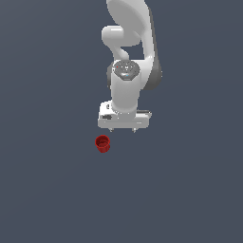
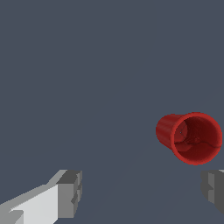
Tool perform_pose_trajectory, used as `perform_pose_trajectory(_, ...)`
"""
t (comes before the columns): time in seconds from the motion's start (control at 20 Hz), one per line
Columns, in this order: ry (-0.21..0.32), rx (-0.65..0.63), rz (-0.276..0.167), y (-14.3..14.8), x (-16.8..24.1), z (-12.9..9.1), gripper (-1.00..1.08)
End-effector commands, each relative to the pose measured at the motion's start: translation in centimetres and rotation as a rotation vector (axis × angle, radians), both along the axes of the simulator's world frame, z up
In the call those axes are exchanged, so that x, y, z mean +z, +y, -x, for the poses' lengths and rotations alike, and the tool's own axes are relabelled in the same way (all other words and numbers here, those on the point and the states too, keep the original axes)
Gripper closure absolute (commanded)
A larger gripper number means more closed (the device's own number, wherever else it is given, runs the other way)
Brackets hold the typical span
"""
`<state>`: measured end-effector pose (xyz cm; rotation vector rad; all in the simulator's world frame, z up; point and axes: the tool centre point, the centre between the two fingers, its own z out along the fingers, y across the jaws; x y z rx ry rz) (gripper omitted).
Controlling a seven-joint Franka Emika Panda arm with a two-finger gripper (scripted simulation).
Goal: Pick up the object and move it to a goal position.
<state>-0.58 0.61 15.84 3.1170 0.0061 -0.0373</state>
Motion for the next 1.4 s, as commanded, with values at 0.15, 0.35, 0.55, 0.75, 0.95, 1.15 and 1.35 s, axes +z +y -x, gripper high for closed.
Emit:
perform_pose_trajectory(0.15, -0.003, 0.0, -0.001, -0.2, 0.3, -0.1, -0.92)
perform_pose_trajectory(0.35, -0.015, 0.003, -0.004, -0.9, 1.5, -0.5, -0.92)
perform_pose_trajectory(0.55, -0.018, 0.006, -0.004, -0.9, 1.8, -0.6, -0.92)
perform_pose_trajectory(0.75, -0.018, -0.02, -0.007, -1.7, 1.1, -0.7, -0.92)
perform_pose_trajectory(0.95, -0.02, -0.084, -0.013, -3.8, -0.7, -0.9, -0.92)
perform_pose_trajectory(1.15, -0.023, -0.18, -0.018, -6.8, -3.4, -0.9, -0.92)
perform_pose_trajectory(1.35, -0.026, -0.248, -0.02, -9.1, -5.3, -0.8, -0.92)
